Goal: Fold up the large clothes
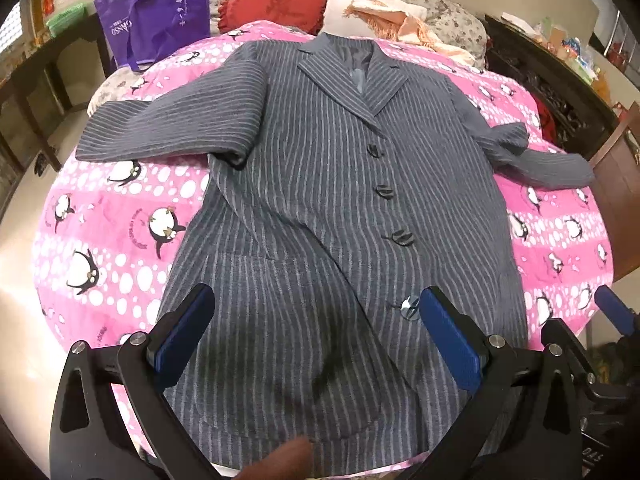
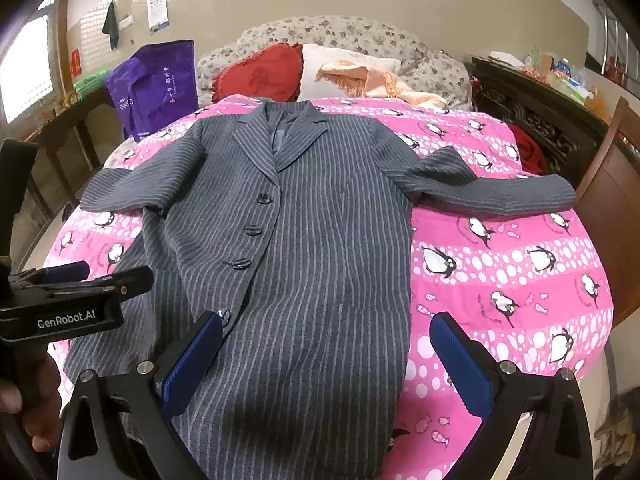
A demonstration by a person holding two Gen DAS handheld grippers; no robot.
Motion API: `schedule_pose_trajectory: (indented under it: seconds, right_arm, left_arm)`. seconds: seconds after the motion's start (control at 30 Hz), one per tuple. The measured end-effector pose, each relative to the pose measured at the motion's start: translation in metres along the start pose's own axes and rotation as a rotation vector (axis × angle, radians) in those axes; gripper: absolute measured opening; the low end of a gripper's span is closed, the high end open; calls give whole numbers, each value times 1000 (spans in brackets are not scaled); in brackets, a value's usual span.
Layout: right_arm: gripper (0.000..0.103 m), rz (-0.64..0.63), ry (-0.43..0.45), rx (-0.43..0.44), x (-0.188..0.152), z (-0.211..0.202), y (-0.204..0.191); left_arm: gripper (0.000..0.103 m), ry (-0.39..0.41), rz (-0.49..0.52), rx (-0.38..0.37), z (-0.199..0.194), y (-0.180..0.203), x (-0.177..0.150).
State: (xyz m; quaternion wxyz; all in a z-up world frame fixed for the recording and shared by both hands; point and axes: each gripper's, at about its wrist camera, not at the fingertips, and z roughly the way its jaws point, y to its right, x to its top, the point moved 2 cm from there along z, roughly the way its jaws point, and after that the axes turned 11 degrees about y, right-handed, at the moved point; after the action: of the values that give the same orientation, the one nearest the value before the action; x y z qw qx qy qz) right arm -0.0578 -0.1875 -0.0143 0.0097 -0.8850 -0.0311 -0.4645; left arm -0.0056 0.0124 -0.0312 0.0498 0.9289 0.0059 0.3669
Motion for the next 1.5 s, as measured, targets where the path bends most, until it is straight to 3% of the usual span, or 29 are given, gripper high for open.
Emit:
schedule_pose_trajectory:
  seconds: [0.33, 0.5, 0.6, 0.77, 0.83, 0.97, 1.07, 1.17, 1.5]
  right_arm:
    - [103, 25, -47, 17, -9, 16, 5]
    - [103, 37, -84, 21, -14, 34, 10]
    - [103, 32, -110, 26, -17, 50, 13]
    - [103, -11, -100, 1, -6, 94, 16]
    - [103, -23, -80, -6, 1, 111, 14]
    - [103, -57, -32, 74, 6, 144, 2]
    - [103, -63, -85, 72, -11, 167, 3]
    - [103, 5, -84, 117, -18, 173, 11]
    - [103, 21, -70, 121, -19, 178, 11]
  left_arm:
    - [103, 6, 61, -18, 13, 6, -5]
    - [103, -18, 57, -92, 40, 2, -8]
    - [103, -51, 105, -53, 57, 3, -4]
    - [103, -12, 148, 42, 97, -9, 27]
    - [103, 0, 154, 47, 114, -13, 35]
    - [103, -47, 133, 8, 153, -22, 24]
    - [103, 29, 114, 1, 148, -25, 14]
    - [103, 61, 113, 7, 144, -27, 6]
    - [103, 78, 115, 20, 139, -23, 3]
